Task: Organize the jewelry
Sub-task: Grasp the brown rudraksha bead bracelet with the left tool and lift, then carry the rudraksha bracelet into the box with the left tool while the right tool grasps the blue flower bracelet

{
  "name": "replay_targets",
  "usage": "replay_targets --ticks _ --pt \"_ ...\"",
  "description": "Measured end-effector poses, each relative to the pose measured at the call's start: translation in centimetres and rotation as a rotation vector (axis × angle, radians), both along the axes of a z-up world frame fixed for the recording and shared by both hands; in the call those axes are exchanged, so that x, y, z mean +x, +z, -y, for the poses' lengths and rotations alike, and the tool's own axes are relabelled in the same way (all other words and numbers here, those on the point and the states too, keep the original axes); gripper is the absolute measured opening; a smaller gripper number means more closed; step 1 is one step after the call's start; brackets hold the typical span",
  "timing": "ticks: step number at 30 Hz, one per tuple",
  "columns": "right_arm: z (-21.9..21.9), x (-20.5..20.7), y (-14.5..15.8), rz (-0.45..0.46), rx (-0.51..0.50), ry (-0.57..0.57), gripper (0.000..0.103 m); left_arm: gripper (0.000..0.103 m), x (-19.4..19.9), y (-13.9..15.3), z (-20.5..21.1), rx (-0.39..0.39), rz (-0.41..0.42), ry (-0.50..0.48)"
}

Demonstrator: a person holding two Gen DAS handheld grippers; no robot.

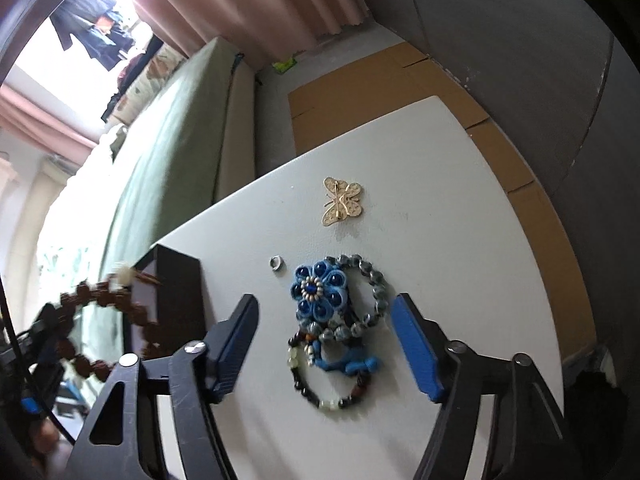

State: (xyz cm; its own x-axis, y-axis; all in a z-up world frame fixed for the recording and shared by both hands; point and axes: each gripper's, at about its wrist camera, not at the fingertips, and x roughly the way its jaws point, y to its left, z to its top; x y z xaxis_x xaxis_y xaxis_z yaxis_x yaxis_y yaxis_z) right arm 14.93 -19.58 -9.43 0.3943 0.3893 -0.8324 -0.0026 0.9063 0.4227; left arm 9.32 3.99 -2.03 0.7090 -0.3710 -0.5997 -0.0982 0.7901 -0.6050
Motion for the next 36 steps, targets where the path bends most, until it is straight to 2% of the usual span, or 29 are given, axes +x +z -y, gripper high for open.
replay_targets --ticks 6,11,14,15,16,20,30,36 --pt "-2.0 -0.1 0.4 0.034 -0.082 0.001 0.068 0.020 -0.7 0.0 -2.5 -0.044 0.004 0.034" --pt "-2.9 0.2 -0.6 0.020 -0.156 0.004 0.065 0.020 -1.2 0.1 -3.9 -0.061 0.008 0.057" --pt "-3.5 0.5 -0.9 0.025 -0.195 0.019 0.059 0.020 -1.4 0.3 -4.5 -0.068 0.012 0.065" --pt "-3.8 0.7 -1.1 0.016 -0.213 0.027 0.050 0.020 -1.4 0.3 -4.6 -0.070 0.012 0.068" --pt "-3.7 0.7 -1.3 0.009 -0.218 0.028 0.036 0.020 -1.5 0.4 -4.7 -0.071 0.013 0.070" --pt "-3.0 0.1 -0.5 0.029 -0.195 0.001 0.036 0.020 -1.6 0.4 -5.3 -0.081 0.015 0.079" --pt "-1.9 -3.1 5.8 0.230 -0.084 -0.049 0.036 0.020 -2.5 1.4 -6.1 -0.086 0.049 0.094" --pt "-3.0 -4.2 7.8 0.293 0.013 -0.027 0.036 0.020 -2.5 1.4 -6.6 -0.094 0.053 0.100"
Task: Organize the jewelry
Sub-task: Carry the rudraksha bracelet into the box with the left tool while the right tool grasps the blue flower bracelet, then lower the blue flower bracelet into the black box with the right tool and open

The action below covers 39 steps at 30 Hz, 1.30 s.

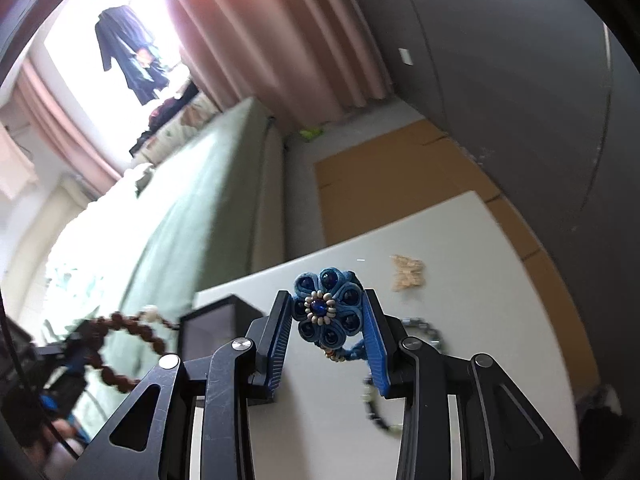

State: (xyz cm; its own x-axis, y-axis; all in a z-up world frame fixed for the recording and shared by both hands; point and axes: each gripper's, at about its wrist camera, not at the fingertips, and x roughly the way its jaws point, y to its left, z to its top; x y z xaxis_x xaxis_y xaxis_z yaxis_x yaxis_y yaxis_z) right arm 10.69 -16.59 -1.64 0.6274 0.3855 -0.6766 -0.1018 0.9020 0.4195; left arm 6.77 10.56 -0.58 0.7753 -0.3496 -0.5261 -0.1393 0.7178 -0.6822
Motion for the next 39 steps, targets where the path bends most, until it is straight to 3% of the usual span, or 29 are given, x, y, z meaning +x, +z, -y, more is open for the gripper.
replay_targets --ticks 9,11,13,18,23,35,36,37,39 --pt "-2.5 0.3 0.3 0.013 0.082 0.015 0.036 0.020 2.7 -2.2 1.2 -0.080 -0.012 -0.068" --pt "-2.9 0.6 0.0 0.009 0.089 0.018 0.036 0.028 3.7 -3.1 1.5 -0.042 -0.052 -0.045" --pt "-3.4 0.8 -0.2 0.003 0.091 0.024 0.036 0.061 4.3 -4.2 1.2 -0.037 -0.103 -0.033" --pt "-4.3 0.7 -1.1 -0.010 0.081 0.050 0.036 0.076 3.4 -4.1 -0.7 -0.036 -0.096 0.033" --pt "-6.0 0.2 -0.7 0.019 0.098 0.111 0.036 0.077 2.3 -4.1 -3.0 -0.079 -0.096 0.084" --pt "-10.5 0.0 -0.9 0.036 0.231 0.237 0.038 0.077 1.5 -3.4 -4.1 -0.082 -0.085 0.093" --pt "-11.0 0.3 -1.2 0.037 0.253 0.243 0.044 0.077 1.4 -3.4 -4.1 -0.081 -0.083 0.093" --pt "-11.5 0.6 -1.5 0.029 0.268 0.253 0.061 0.077 1.4 -3.3 -4.1 -0.082 -0.082 0.094" --pt "-12.1 1.4 -2.6 -0.012 0.259 0.247 0.079 0.077 1.4 -3.3 -4.3 -0.086 -0.084 0.100"
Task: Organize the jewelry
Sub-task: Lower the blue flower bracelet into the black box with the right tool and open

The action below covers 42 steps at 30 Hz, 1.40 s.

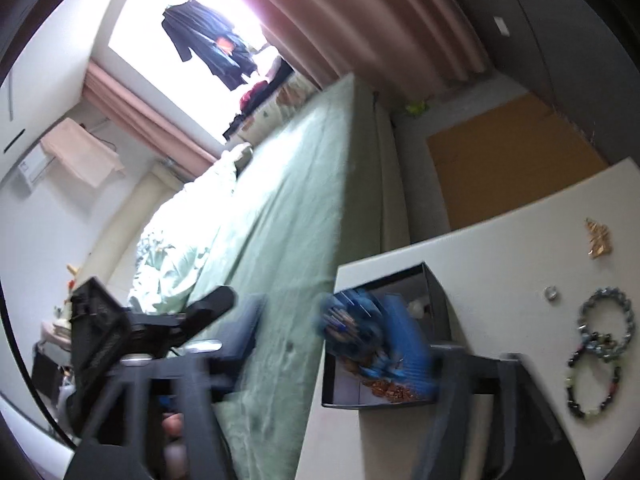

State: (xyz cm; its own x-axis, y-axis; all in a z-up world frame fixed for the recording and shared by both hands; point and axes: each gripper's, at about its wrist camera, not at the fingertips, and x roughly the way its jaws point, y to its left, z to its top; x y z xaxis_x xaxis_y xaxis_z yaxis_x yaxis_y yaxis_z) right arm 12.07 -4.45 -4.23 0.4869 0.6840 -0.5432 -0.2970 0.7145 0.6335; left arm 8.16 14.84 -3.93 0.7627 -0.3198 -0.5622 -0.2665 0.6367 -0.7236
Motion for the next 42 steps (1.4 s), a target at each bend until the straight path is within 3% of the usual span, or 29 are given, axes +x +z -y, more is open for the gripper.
replay_targets --ticks 5,13,21,30,36,42 --pt "1.1 0.2 -1.1 -0.053 -0.027 -0.045 0.079 0.077 0.1 -0.1 0.0 0.009 -0.007 0.002" --pt "5.8 -0.5 0.0 -0.047 -0.126 -0.120 0.079 0.077 0.7 0.0 2.2 0.032 -0.009 -0.045" --pt "13.0 -0.5 0.2 -0.099 -0.158 -0.229 0.079 0.077 1.5 0.2 6.5 0.083 -0.007 -0.126" --pt "18.2 -0.9 -0.3 -0.170 -0.203 -0.305 0.079 0.077 2.4 -0.1 12.7 0.165 -0.015 -0.235" --pt "21.5 -1.2 -1.2 -0.245 -0.196 -0.355 0.079 0.077 2.9 -0.5 16.7 0.241 -0.016 -0.293" --pt "24.1 -1.1 -2.3 -0.320 -0.141 -0.380 0.079 0.067 3.6 -2.1 20.6 0.288 -0.048 -0.362"
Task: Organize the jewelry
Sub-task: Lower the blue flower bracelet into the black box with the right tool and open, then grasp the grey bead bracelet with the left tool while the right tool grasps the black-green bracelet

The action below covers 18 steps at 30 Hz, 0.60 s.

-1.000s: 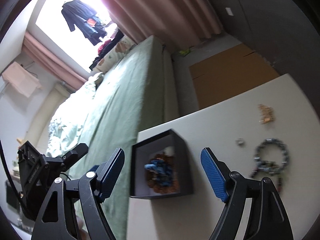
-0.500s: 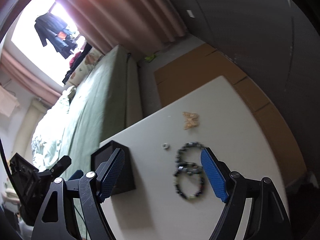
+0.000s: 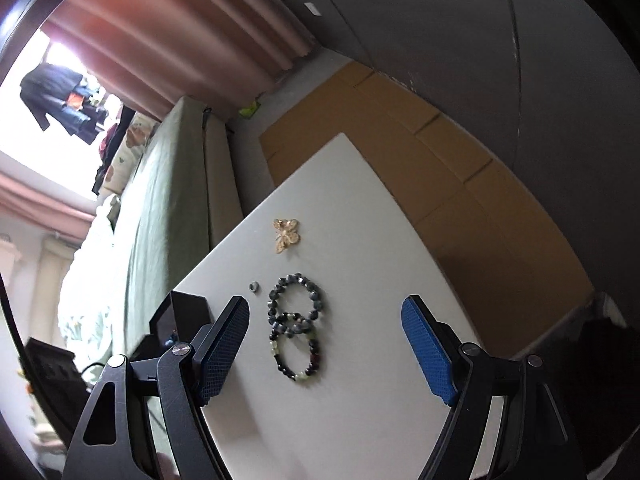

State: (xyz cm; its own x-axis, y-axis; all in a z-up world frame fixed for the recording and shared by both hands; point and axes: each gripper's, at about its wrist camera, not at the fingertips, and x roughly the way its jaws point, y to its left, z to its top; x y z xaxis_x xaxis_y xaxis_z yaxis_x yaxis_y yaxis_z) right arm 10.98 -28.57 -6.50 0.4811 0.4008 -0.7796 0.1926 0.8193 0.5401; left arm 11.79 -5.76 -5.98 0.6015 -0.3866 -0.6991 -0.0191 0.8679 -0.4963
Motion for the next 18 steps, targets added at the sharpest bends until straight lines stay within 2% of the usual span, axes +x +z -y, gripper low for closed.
replay_targets --ticks 8,10,18 --pt "0.9 -0.2 0.0 -0.011 -0.004 -0.001 0.079 0.049 1.2 -2.8 4.0 0.082 -0.052 -0.040" --pt "1.0 -0.1 -0.1 -0.018 -0.018 0.004 0.079 0.041 1.4 -3.3 4.5 0.094 -0.063 -0.044" --pt "1.7 -0.2 -0.8 -0.035 -0.028 -0.015 0.079 0.040 3.0 -5.4 6.1 0.143 -0.103 -0.056"
